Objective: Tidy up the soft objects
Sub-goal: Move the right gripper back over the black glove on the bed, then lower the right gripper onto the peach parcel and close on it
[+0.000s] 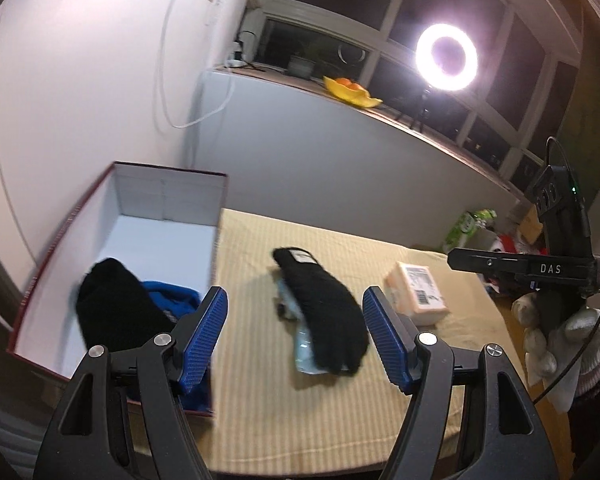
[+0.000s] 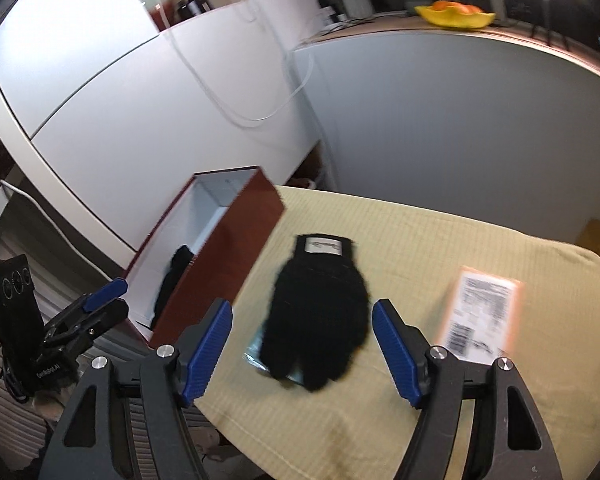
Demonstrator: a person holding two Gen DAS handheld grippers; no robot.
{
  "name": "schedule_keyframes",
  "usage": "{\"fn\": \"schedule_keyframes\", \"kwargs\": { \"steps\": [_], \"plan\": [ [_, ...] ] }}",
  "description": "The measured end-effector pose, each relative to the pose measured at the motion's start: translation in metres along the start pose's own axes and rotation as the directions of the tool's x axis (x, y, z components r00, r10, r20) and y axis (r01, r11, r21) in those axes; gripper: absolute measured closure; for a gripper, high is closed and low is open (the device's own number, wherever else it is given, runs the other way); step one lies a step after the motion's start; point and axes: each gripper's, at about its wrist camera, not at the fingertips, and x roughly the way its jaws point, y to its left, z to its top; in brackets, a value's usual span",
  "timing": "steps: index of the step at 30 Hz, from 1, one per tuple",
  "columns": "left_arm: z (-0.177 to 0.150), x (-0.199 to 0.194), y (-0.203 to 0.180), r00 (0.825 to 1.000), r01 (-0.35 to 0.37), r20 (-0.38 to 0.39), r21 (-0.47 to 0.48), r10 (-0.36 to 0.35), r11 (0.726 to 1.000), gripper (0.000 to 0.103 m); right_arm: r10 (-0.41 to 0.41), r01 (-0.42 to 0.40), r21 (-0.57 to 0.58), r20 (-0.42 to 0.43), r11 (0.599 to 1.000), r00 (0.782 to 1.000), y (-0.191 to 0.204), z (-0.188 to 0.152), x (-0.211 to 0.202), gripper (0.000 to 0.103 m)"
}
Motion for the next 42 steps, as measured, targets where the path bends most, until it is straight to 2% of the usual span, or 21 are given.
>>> {"fn": "schedule_keyframes", "kwargs": {
  "steps": [8, 11, 14, 29, 32, 35, 37, 42],
  "plan": [
    [-0.008, 0.018, -0.027, 0.997, 0.058, -0.044, 0.028, -0.057, 0.998, 0.033, -0.023, 0.019, 0.075, 0.052, 0.997, 0.998, -0.049, -0.023, -0.058, 0.034],
    [-0.011, 0.03, -0.039, 0.994, 0.085, -0.07, 0.032, -0.083, 0.996, 0.033, -0.057, 0.05, 0.091, 0.081, 0.995, 0.995, -0.065, -0.032, -0.073, 0.034],
    [-0.013, 0.043, -0.053, 0.99, 0.111, -0.095, 0.045, -0.107, 0.993, 0.033, -0.076, 0.067, 0.114, 0.072, 0.991, 0.995, -0.08, -0.041, -0.078, 0.034],
    [-0.032, 0.118, -0.117, 0.947, 0.229, -0.246, 0.074, -0.205, 0.971, 0.033, -0.137, 0.136, 0.157, -0.002, 0.978, 0.991, -0.132, -0.063, -0.064, 0.034],
    [-0.034, 0.134, -0.125, 0.938, 0.243, -0.27, 0.069, -0.217, 0.968, 0.033, -0.124, 0.127, 0.184, -0.028, 0.975, 0.992, -0.142, -0.065, -0.055, 0.034],
    [-0.035, 0.154, -0.132, 0.913, 0.281, -0.317, 0.034, -0.256, 0.959, 0.033, -0.101, 0.109, 0.219, -0.045, 0.97, 0.994, -0.152, -0.066, -0.043, 0.034],
    [-0.034, 0.162, -0.134, 0.904, 0.291, -0.333, 0.025, -0.266, 0.956, 0.033, -0.081, 0.092, 0.241, -0.055, 0.966, 0.995, -0.157, -0.066, -0.034, 0.034],
    [-0.034, 0.182, -0.145, 0.897, 0.287, -0.369, 0.064, -0.245, 0.956, 0.033, -0.036, 0.059, 0.308, -0.079, 0.949, 0.996, -0.173, -0.061, -0.013, 0.034]
  ]
}}
